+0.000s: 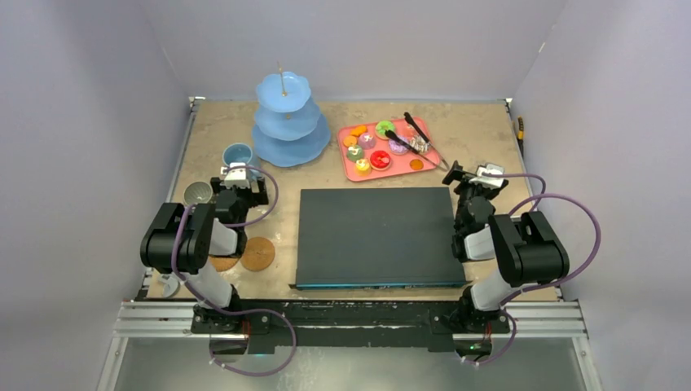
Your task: Serve the afternoon tea
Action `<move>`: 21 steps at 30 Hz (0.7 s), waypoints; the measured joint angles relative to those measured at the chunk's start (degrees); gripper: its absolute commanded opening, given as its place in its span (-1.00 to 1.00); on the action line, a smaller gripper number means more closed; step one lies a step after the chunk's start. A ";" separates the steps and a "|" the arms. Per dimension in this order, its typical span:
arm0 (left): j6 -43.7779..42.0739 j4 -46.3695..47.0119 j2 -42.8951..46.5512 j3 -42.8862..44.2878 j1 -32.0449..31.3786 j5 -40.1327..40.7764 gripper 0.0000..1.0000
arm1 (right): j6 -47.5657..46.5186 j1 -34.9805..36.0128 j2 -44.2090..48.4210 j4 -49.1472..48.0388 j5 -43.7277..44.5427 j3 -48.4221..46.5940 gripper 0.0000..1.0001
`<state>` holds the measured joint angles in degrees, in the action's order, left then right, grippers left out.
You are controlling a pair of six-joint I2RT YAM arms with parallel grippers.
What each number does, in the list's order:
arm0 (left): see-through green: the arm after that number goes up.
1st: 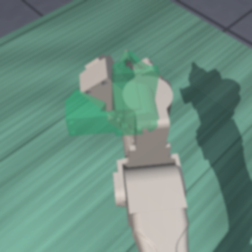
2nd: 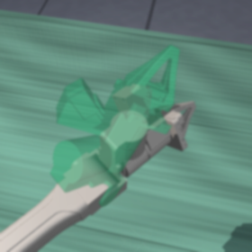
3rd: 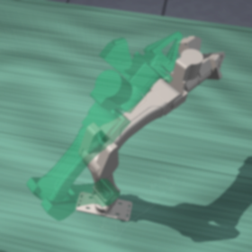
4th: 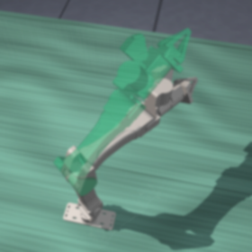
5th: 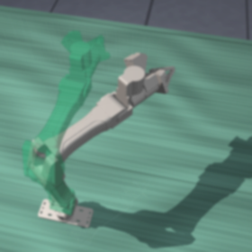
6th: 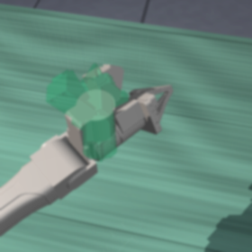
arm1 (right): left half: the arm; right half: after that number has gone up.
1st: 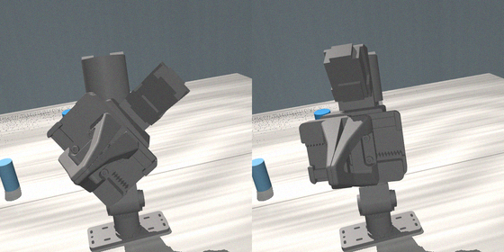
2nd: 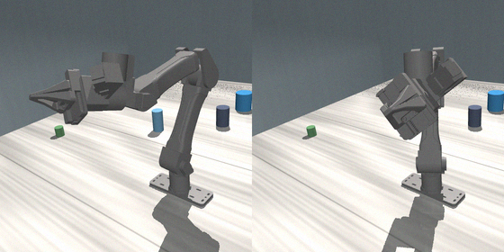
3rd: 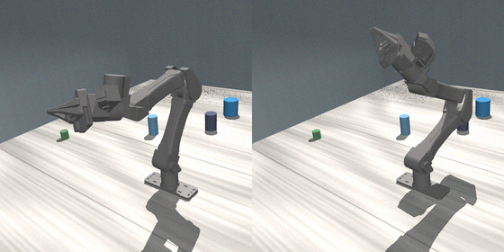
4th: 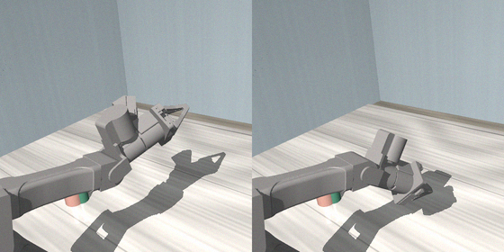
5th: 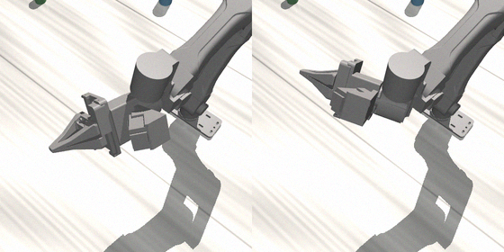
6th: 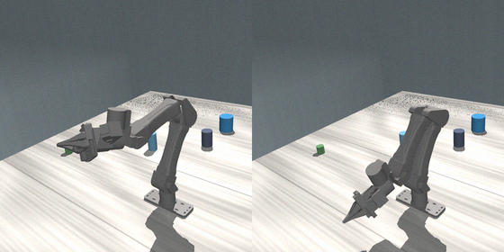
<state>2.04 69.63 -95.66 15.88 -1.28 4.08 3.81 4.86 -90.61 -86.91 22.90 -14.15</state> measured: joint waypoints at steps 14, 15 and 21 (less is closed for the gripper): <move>0.22 -3.76 1.49 0.70 0.20 -0.74 0.99 | -0.42 0.15 3.61 0.68 0.07 1.36 0.96; 0.28 -6.84 2.69 1.73 0.28 -0.85 0.99 | -0.61 0.39 5.53 2.21 0.09 1.27 0.97; 0.04 -38.71 10.75 22.18 0.90 -7.67 0.98 | 1.70 1.18 16.33 29.49 -0.94 -16.46 0.97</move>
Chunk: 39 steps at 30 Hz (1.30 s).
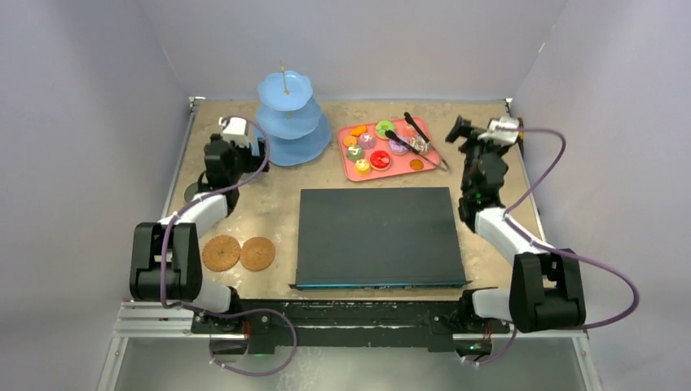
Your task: Serve the afternoon tea
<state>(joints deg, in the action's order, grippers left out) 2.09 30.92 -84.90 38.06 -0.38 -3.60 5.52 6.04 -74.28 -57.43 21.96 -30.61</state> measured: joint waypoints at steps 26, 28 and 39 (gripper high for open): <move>-7.50 -63.21 3.28 31.34 -0.79 -23.56 0.99 | 5.77 -2.69 -34.36 38.82 -17.31 -44.02 0.58; -7.45 -63.73 3.15 31.06 -2.12 -24.11 0.99 | 5.68 -2.69 -36.59 38.82 -18.49 -44.35 0.59; -7.19 -63.01 2.23 26.43 -13.90 -18.60 0.99 | 5.84 -2.69 -43.82 39.91 -21.16 -48.98 0.54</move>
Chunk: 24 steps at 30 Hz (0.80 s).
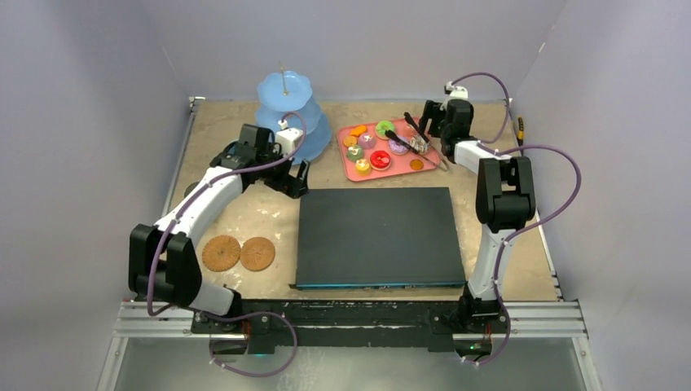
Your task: Serve the afternoon tea
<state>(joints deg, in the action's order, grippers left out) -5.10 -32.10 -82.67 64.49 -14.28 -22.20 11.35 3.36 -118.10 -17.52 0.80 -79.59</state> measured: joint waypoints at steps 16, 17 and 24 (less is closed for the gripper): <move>-1.55 4.68 -12.94 11.58 -10.21 9.01 0.99 | -1.95 1.14 -0.81 -0.85 -5.49 -0.11 0.35; -1.60 5.09 -13.11 11.82 -10.27 9.25 0.98 | -2.03 1.25 -0.90 -0.85 -5.49 -0.11 0.32; -1.64 6.14 -13.20 12.57 -10.23 11.06 0.90 | -1.97 1.62 -4.42 1.29 -6.05 -2.97 0.04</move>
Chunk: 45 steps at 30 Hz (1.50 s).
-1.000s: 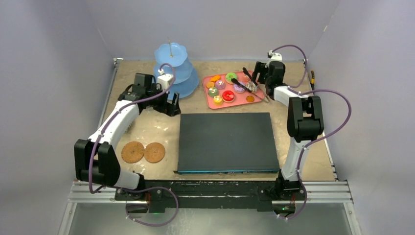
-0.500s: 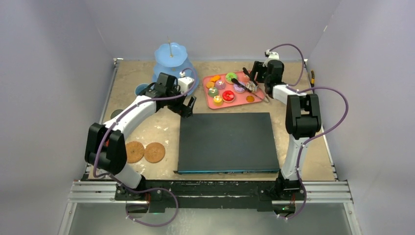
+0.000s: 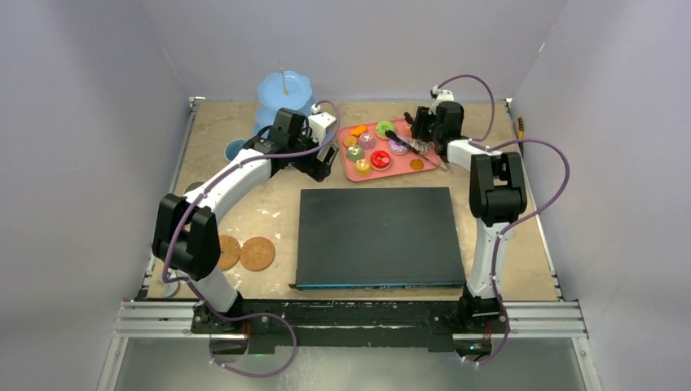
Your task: Serve the afternoon tea
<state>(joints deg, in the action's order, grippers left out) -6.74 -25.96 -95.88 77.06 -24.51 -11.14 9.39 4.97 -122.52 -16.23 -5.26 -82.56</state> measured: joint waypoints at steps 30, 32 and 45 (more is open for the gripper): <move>-12.98 -5.20 8.33 0.72 0.00 -1.33 0.59 | -6.43 8.26 11.02 1.05 6.21 7.13 -0.98; -19.63 -9.86 9.81 1.77 0.00 -2.40 0.59 | -6.38 9.79 13.18 3.65 5.95 6.75 -1.00; -74.44 -1.44 45.42 -19.02 -0.02 -10.93 0.59 | -2.69 22.58 19.15 26.56 0.66 -4.79 -1.00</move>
<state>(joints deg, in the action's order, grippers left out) -81.19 -27.40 -50.46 58.04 -24.53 -22.06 6.70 27.55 -103.37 10.33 -4.60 -87.35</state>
